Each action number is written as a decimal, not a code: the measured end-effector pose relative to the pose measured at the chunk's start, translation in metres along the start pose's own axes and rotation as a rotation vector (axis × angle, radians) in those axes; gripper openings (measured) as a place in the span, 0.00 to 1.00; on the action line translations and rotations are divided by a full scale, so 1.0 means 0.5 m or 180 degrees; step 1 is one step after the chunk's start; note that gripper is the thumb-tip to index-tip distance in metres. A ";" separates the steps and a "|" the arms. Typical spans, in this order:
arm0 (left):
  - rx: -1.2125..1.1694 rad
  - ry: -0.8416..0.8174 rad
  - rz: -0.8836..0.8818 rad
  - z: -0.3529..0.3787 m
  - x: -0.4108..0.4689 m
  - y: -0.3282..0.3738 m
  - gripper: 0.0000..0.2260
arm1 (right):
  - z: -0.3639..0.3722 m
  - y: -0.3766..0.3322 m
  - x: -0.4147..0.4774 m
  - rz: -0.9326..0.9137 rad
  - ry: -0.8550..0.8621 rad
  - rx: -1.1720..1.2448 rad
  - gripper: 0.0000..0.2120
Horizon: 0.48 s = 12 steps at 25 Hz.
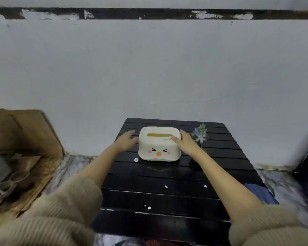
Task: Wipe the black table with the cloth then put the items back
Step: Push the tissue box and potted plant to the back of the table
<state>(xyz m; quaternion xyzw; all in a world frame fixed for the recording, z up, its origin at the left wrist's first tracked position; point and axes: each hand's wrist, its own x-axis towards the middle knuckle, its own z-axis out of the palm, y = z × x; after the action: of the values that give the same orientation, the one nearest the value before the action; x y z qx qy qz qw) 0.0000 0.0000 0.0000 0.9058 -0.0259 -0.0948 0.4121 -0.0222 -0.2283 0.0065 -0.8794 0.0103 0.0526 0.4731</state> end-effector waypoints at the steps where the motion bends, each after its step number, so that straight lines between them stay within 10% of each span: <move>1: -0.0002 -0.0039 -0.0093 0.007 0.000 -0.008 0.26 | 0.007 0.008 -0.001 0.0112 0.0060 0.0060 0.26; 12: -0.0755 -0.0128 0.0058 0.076 0.033 -0.046 0.23 | 0.051 0.083 0.035 0.0270 0.0252 0.1086 0.19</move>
<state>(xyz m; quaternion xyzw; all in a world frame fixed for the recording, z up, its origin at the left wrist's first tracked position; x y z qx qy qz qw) 0.0082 -0.0153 -0.0442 0.8483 -0.0310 -0.1116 0.5166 -0.0096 -0.2293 -0.0438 -0.7865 0.0748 0.0353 0.6120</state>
